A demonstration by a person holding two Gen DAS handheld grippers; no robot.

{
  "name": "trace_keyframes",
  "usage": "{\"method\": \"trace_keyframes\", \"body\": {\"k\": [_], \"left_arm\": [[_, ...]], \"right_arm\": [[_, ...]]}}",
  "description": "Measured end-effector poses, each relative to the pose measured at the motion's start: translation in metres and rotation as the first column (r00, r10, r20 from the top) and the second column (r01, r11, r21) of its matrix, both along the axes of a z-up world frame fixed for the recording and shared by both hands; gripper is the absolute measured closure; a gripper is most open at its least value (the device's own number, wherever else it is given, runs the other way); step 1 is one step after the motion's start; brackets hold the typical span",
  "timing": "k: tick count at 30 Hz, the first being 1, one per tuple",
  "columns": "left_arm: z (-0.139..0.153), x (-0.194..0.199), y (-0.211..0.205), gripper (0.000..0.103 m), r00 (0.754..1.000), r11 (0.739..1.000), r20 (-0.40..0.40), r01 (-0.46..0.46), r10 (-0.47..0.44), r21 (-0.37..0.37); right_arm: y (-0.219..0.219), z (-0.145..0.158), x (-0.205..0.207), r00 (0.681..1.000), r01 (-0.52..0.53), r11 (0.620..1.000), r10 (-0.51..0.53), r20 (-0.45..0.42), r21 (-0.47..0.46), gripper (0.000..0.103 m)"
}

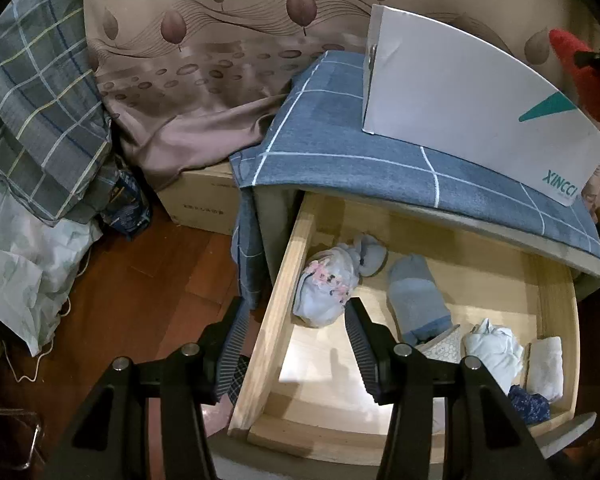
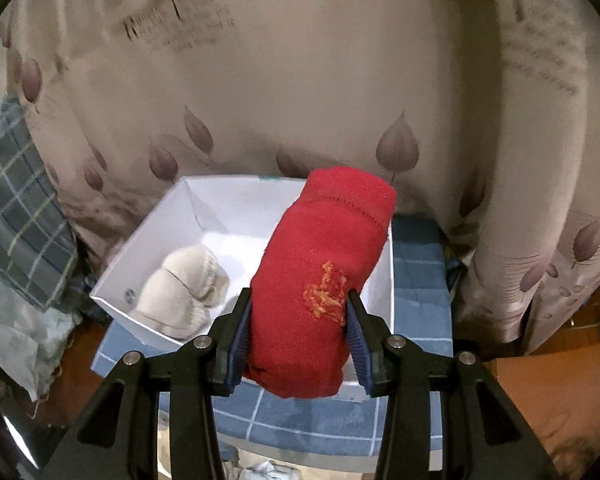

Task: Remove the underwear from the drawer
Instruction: 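Carry the red underwear into the white box with the right gripper, then open the right gripper to release the red underwear and move back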

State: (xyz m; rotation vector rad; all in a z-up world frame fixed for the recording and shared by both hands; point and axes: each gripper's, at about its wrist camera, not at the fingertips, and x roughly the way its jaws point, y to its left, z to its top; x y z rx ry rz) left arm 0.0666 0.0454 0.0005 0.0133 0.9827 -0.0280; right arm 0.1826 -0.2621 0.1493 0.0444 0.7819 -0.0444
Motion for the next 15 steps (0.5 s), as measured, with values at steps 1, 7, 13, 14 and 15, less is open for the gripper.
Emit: {"method": "trace_keyframes", "body": {"k": [1, 7, 13, 14, 15], "left_arm": [[0.000, 0.000, 0.000, 0.052, 1.000, 1.000, 0.000, -0.001, 0.001, 0.002], [0.000, 0.000, 0.002, 0.052, 1.000, 1.000, -0.004, -0.001, 0.001, -0.008], [0.000, 0.000, 0.002, 0.052, 1.000, 1.000, -0.004, 0.004, -0.004, -0.005], [0.000, 0.000, 0.003, 0.052, 1.000, 1.000, -0.004, 0.006, -0.006, -0.007], [0.000, 0.000, 0.003, 0.052, 1.000, 1.000, -0.004, 0.006, -0.006, -0.006]], "right_arm": [[0.000, -0.004, 0.006, 1.000, -0.001, 1.000, 0.000, -0.016, -0.010, 0.062], [0.005, -0.025, 0.029, 0.996, -0.009, 0.998, 0.004, -0.084, -0.061, 0.062], [0.002, -0.043, 0.043, 0.993, 0.009, 0.997, -0.019, -0.120, -0.082, 0.061], [0.001, -0.046, 0.044, 0.992, 0.010, 0.997, -0.020, -0.125, -0.083, 0.060], [0.000, -0.049, 0.045, 0.991, 0.011, 0.996, -0.022, -0.134, -0.084, 0.060]]}}
